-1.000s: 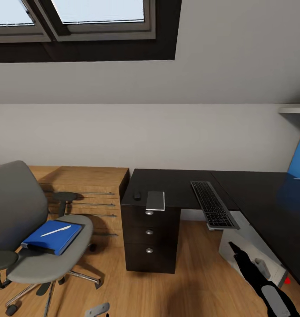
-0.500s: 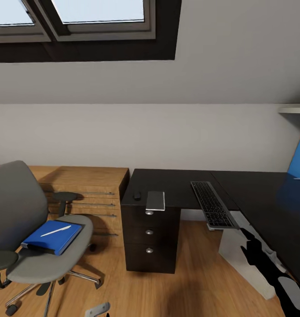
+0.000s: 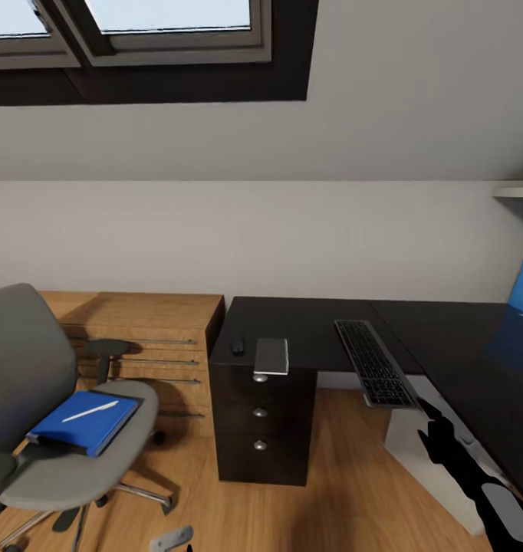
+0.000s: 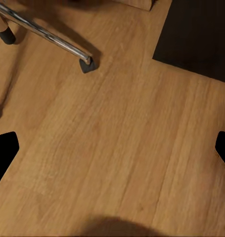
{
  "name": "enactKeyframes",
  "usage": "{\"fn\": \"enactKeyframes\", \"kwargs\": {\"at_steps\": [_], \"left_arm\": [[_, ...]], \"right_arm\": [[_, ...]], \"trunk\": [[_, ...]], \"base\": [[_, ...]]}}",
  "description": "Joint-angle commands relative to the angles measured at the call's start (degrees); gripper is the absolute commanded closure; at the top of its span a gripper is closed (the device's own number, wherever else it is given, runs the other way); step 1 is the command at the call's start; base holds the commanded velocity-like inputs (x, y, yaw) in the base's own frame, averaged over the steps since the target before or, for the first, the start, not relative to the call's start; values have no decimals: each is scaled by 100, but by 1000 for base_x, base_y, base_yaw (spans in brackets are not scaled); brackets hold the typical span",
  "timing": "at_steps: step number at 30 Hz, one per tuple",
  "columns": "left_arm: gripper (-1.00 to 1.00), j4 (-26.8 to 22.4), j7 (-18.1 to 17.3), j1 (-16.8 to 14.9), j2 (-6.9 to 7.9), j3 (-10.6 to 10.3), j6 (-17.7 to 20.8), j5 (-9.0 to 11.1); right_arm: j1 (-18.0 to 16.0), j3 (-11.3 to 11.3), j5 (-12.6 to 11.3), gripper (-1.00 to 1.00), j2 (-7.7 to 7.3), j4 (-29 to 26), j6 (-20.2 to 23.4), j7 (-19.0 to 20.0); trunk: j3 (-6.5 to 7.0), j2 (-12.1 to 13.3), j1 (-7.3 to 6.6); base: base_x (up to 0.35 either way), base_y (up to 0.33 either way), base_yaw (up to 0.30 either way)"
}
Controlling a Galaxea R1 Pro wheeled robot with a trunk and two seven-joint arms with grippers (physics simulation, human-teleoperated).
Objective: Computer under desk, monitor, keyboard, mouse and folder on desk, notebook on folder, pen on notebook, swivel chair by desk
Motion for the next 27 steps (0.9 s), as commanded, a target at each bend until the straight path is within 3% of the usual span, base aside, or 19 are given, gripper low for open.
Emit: {"fn": "enactKeyframes", "kwargs": {"at_steps": [1,5,8,12,20,27], "left_arm": [[-100,-7,35,-7,9,-51,-58,61],[-100,-38,37,-7,17,-15,-111,65],[-100,-395,52,-7,20,13,-109,83],[-100,-622,62,-7,15,10,-96,96],[-100,-678,66,-7,39,9,-102,96],[-100,-679,60,-7,168,-2,-106,95]], "right_arm": [[-5,-17,-35,-100,2,13,47,1],[-5,-12,-34,-100,3,131,46,-10],[-5,-8,-34,-100,3,186,46,-9],[-5,-4,-27,-100,3,203,46,-8],[-5,1,-20,-100,11,207,46,-7],[-5,2,-16,-100,11,207,46,-7]], "trunk": [[-6,-3,2],[-6,-3,2],[-6,-3,2],[-78,-163,90],[-132,-284,156],[-132,-284,156]], "base": [[254,0,0],[133,0,0],[24,0,0],[7,0,0],[3,0,0],[164,0,0]]}}
